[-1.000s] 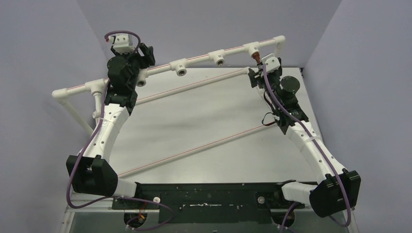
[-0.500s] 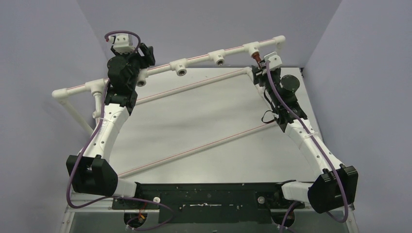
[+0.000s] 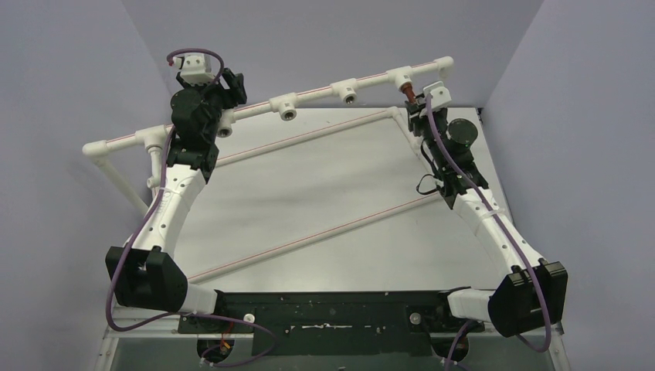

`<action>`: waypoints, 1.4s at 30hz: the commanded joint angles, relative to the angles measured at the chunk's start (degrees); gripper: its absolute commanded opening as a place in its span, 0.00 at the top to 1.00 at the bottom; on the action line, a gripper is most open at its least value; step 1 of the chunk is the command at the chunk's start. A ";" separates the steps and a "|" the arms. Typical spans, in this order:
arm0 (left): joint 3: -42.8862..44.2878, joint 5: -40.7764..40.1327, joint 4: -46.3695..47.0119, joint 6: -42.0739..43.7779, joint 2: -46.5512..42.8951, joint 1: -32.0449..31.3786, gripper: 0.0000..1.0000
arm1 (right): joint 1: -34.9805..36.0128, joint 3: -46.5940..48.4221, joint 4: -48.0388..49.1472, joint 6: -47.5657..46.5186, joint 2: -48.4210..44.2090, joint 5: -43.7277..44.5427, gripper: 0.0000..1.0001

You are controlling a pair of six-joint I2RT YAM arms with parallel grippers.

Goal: Install the water faucets

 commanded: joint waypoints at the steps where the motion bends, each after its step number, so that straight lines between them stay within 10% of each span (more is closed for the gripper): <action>1: -4.05 1.68 -13.34 1.11 5.06 0.37 0.34 | -0.39 0.04 5.00 9.67 0.53 0.52 1.00; 14: -4.09 1.92 -13.33 1.01 4.67 0.44 0.34 | -0.50 -3.04 10.12 38.86 0.23 1.49 1.00; 27: -4.05 2.05 -13.25 0.92 4.58 0.51 0.34 | -0.35 -2.60 7.15 33.94 -1.23 0.04 1.00; 35: -4.09 2.07 -13.25 0.92 4.76 0.49 0.34 | -0.38 -2.46 5.91 22.54 -3.30 -1.54 0.40; 42: -4.09 2.15 -13.26 0.92 4.89 0.46 0.34 | -0.36 -2.04 4.34 13.23 -2.49 -0.43 0.32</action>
